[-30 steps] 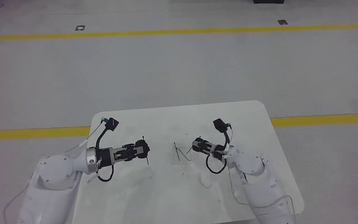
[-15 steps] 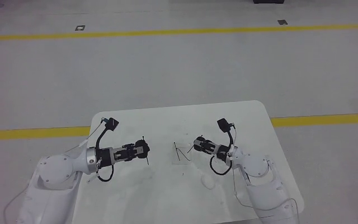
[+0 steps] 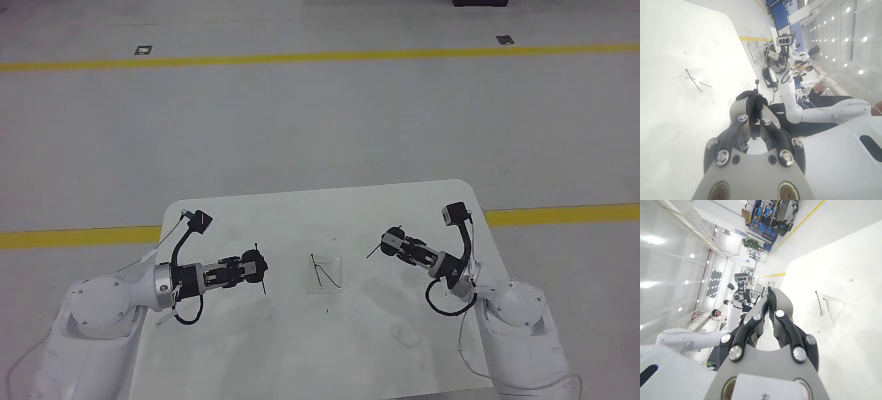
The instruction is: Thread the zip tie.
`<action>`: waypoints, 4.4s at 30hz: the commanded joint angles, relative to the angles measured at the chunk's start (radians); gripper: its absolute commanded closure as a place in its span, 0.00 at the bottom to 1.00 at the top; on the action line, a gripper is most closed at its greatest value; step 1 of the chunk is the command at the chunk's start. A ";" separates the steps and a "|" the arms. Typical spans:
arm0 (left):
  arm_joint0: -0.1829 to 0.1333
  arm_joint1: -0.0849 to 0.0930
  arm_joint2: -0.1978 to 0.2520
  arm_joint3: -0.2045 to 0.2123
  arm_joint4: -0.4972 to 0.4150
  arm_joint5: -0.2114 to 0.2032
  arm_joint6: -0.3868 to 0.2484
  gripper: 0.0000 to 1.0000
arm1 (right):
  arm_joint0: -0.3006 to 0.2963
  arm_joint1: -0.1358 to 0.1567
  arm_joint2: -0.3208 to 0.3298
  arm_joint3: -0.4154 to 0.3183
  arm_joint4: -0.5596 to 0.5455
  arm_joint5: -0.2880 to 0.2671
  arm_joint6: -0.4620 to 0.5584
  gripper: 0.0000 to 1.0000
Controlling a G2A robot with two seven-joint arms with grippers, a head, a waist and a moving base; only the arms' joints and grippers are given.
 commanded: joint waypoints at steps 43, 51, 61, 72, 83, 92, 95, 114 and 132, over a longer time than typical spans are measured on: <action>-0.138 0.019 0.187 0.042 -0.044 0.231 -0.146 1.00 | 0.142 0.072 -0.143 -0.254 -0.185 -0.045 0.008 1.00; -0.151 0.022 0.194 0.048 -0.025 0.220 -0.120 1.00 | 0.153 0.080 -0.170 -0.254 -0.136 -0.045 0.007 1.00; -0.183 0.023 0.224 0.076 -0.155 0.354 -0.123 1.00 | 0.170 0.088 -0.222 -0.286 -0.253 -0.045 -0.028 1.00; -0.233 0.046 0.279 0.106 -0.226 0.463 -0.174 1.00 | 0.232 0.147 -0.361 -0.315 -0.408 -0.045 -0.128 1.00; -0.243 0.060 0.286 0.115 -0.220 0.457 -0.163 1.00 | 0.263 0.197 -0.445 -0.312 -0.425 -0.045 -0.169 1.00; -0.241 0.063 0.307 0.104 -0.234 0.438 -0.129 1.00 | 0.256 0.197 -0.460 -0.299 -0.464 -0.045 -0.201 1.00; -0.242 0.066 0.318 0.095 -0.223 0.422 -0.116 1.00 | 0.264 0.199 -0.473 -0.281 -0.508 -0.045 -0.225 1.00; -0.265 0.083 0.358 0.081 -0.137 0.399 -0.066 1.00 | 0.286 0.225 -0.522 -0.258 -0.581 -0.045 -0.320 1.00; -0.265 0.083 0.358 0.081 -0.137 0.399 -0.066 1.00 | 0.376 0.269 -0.674 -0.209 -0.682 -0.045 -0.446 1.00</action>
